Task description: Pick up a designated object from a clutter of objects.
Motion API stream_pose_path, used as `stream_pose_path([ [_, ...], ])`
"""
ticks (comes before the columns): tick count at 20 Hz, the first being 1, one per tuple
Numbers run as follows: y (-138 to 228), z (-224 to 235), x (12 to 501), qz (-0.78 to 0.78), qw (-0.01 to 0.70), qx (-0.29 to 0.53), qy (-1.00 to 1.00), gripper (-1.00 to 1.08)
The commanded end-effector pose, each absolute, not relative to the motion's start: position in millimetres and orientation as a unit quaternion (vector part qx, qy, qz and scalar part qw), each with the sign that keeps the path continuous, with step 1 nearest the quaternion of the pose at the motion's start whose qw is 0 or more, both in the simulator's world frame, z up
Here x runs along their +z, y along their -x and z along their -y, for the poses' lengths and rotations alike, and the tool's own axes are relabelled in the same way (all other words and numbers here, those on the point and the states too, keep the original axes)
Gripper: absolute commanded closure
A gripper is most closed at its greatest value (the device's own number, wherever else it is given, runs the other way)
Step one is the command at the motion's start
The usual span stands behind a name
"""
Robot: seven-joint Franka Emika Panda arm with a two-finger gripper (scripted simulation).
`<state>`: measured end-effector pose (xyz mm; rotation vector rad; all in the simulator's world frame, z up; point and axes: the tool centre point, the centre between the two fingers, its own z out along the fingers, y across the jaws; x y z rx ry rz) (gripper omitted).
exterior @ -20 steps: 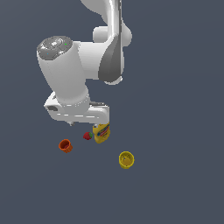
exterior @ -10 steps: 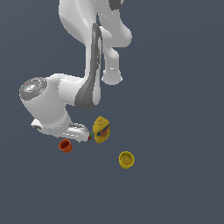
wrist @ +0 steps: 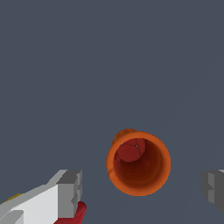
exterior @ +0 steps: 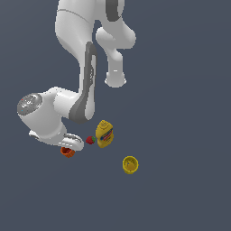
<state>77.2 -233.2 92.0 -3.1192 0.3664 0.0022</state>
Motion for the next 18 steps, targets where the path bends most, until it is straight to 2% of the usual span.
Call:
stream_pose_path([
  [1, -77.5, 236.3, 88.4, -0.118, 0.000, 0.000, 0.993, -0.92],
  [7, -76.9, 235.7, 82.4, -0.118, 0.000, 0.001, 0.993, -0.92],
  [18, -76.7, 236.5, 38.0, -0.118, 0.000, 0.000, 0.993, -0.92],
])
